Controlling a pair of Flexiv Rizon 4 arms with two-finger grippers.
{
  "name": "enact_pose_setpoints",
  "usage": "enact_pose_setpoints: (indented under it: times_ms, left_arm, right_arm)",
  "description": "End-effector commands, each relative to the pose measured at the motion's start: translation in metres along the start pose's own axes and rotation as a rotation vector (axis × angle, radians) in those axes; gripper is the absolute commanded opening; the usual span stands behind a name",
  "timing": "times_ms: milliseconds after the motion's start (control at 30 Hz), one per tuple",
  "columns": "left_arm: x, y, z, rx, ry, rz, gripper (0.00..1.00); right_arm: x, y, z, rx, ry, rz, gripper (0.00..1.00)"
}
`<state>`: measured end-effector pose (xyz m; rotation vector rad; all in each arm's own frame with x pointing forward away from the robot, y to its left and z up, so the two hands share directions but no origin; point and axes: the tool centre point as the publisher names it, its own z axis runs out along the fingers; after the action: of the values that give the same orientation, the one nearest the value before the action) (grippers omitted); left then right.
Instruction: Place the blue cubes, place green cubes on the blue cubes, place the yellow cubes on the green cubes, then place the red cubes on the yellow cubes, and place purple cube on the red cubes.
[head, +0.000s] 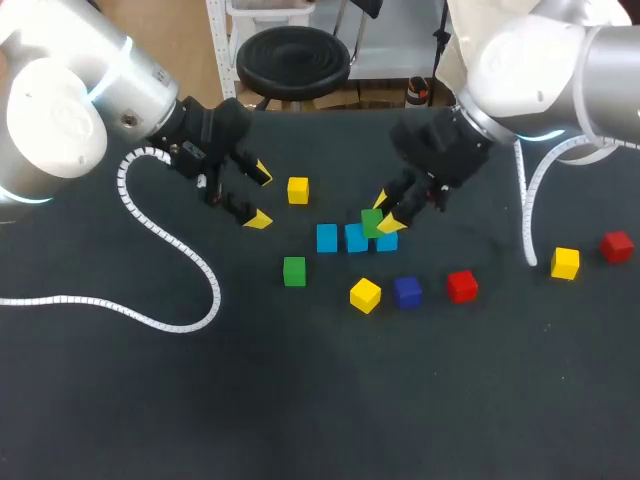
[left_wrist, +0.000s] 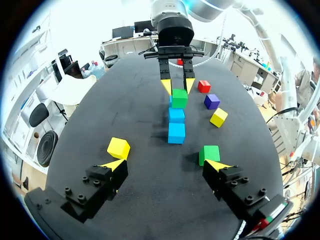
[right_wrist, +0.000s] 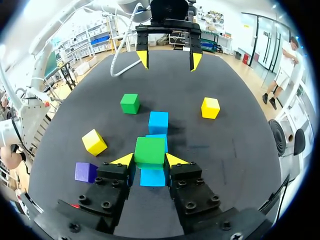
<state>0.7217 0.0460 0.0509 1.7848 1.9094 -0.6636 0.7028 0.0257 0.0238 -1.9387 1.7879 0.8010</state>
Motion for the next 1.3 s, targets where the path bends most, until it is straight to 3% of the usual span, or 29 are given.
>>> enact_pose_setpoints:
  times_ms: [33, 133, 167, 267, 333, 367, 433, 767, 1000, 1300]
  left_arm:
    - [0.001, 0.001, 0.000, 0.002, -0.001, 0.002, 1.00]
    - [0.001, 0.001, 0.000, 0.002, -0.001, 0.002, 1.00]
    - [0.001, 0.001, 0.000, 0.002, -0.001, 0.002, 1.00]
    - [0.001, 0.001, 0.000, 0.002, -0.001, 0.002, 1.00]
    - [0.001, 0.001, 0.000, 0.002, -0.001, 0.002, 1.00]
    - [0.001, 0.001, 0.000, 0.002, -0.001, 0.002, 1.00]
    - [0.001, 0.001, 0.000, 0.002, -0.001, 0.002, 1.00]
    - [0.001, 0.001, 0.000, 0.002, -0.001, 0.002, 1.00]
    - [0.001, 0.001, 0.000, 0.002, -0.001, 0.002, 1.00]
    - [0.001, 0.001, 0.000, 0.002, -0.001, 0.002, 1.00]
  right_arm:
    - [0.000, 0.000, 0.000, 0.000, 0.000, -0.001, 0.00]
    - [0.000, 0.000, 0.000, 0.000, 0.001, 0.001, 0.00]
    - [0.000, 0.000, 0.000, 0.000, 0.001, 0.001, 0.15]
    - [0.001, -0.001, 0.001, -0.002, 0.000, 0.003, 0.22]
    - [0.001, -0.001, 0.001, -0.001, -0.003, 0.004, 0.32]
    - [0.000, -0.001, 0.001, -0.001, -0.003, 0.006, 0.43]
    - [0.000, -0.001, 0.001, 0.001, -0.005, 0.008, 1.00]
    - [0.000, 0.001, -0.004, 0.021, -0.017, 0.011, 1.00]
    - [0.014, 0.006, -0.014, 0.080, -0.166, -0.011, 1.00]
    - [0.025, 0.003, -0.027, 0.089, -0.228, -0.040, 1.00]
